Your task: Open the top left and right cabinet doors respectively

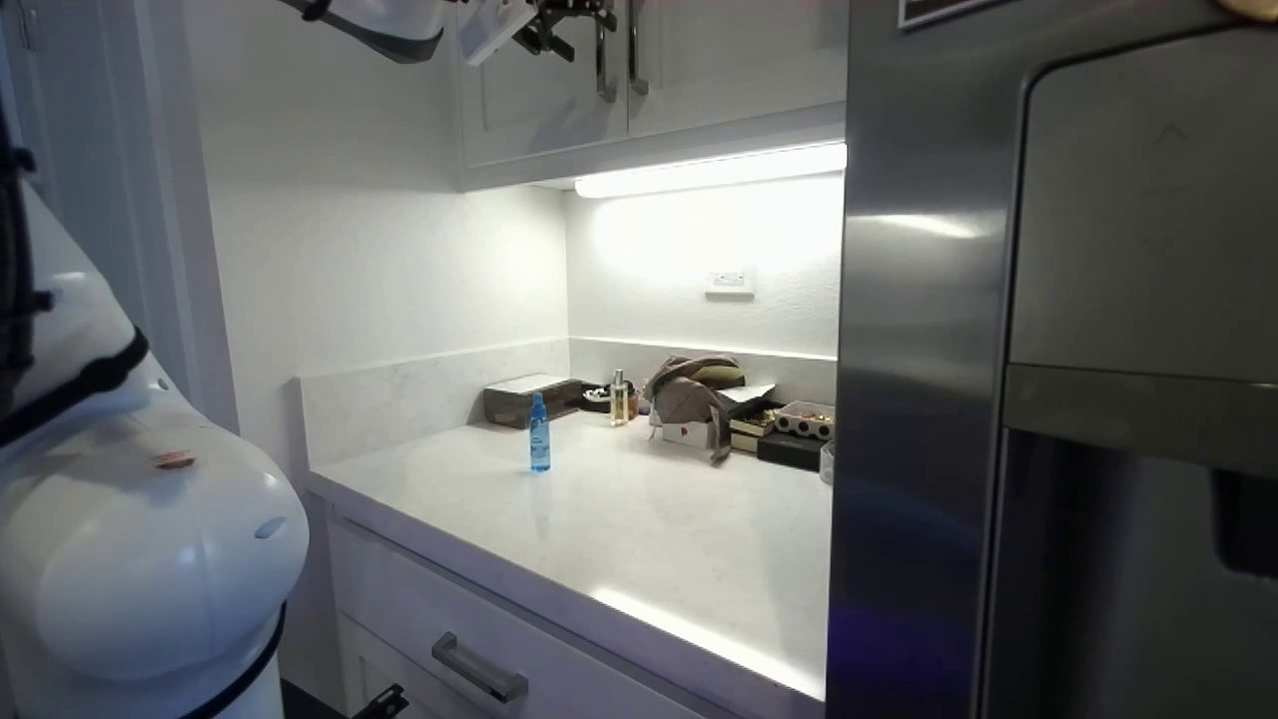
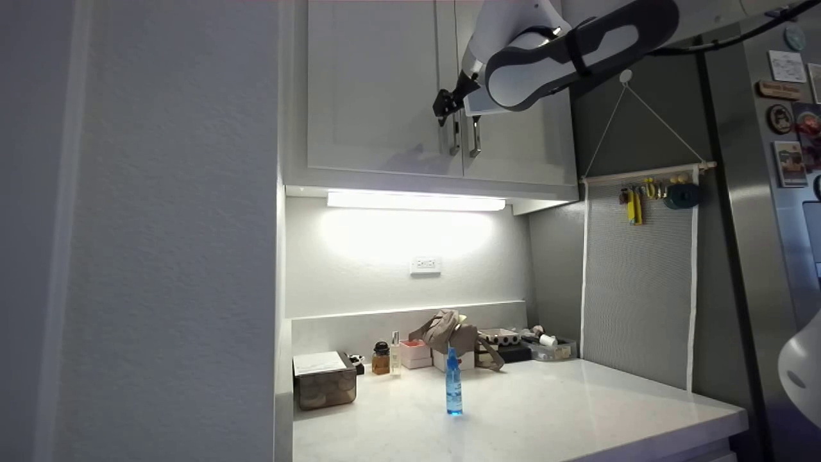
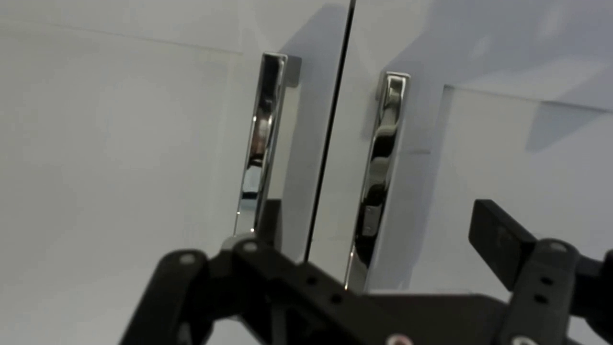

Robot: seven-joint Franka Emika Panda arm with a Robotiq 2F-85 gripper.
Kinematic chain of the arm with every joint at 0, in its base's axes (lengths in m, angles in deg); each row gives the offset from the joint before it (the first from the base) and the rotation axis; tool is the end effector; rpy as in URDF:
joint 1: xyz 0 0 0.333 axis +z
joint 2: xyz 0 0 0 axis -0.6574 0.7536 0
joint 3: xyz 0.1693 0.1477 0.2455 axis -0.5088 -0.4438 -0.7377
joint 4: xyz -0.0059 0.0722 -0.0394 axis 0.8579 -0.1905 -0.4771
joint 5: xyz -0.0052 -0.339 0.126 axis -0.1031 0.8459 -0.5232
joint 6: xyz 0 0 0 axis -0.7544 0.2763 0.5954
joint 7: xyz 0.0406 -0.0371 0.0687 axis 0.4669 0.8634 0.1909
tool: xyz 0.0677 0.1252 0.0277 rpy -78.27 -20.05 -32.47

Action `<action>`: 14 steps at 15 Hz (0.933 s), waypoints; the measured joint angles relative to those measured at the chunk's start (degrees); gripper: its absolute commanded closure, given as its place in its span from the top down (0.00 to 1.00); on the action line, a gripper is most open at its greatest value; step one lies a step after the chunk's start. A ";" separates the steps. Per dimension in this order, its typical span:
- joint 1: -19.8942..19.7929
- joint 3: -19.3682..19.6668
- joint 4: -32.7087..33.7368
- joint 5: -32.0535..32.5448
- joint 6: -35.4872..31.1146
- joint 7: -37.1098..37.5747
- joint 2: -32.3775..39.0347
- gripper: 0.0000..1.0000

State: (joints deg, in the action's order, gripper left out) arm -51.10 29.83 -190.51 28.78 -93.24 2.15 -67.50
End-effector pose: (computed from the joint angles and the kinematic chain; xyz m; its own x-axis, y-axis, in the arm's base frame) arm 0.4335 0.0827 0.8379 0.2695 0.1250 0.9549 -0.2623 -0.9445 0.1977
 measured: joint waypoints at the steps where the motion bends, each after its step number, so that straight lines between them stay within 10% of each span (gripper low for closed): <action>1: -0.03 -0.15 0.25 0.04 0.00 0.27 0.24 0.74; 10: -0.40 -0.78 2.76 1.38 0.05 2.53 2.70 0.06; 14: -0.82 -0.64 2.87 2.38 0.10 5.62 2.69 0.05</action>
State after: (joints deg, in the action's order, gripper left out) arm -51.92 29.19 -187.64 31.16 -93.14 7.76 -64.81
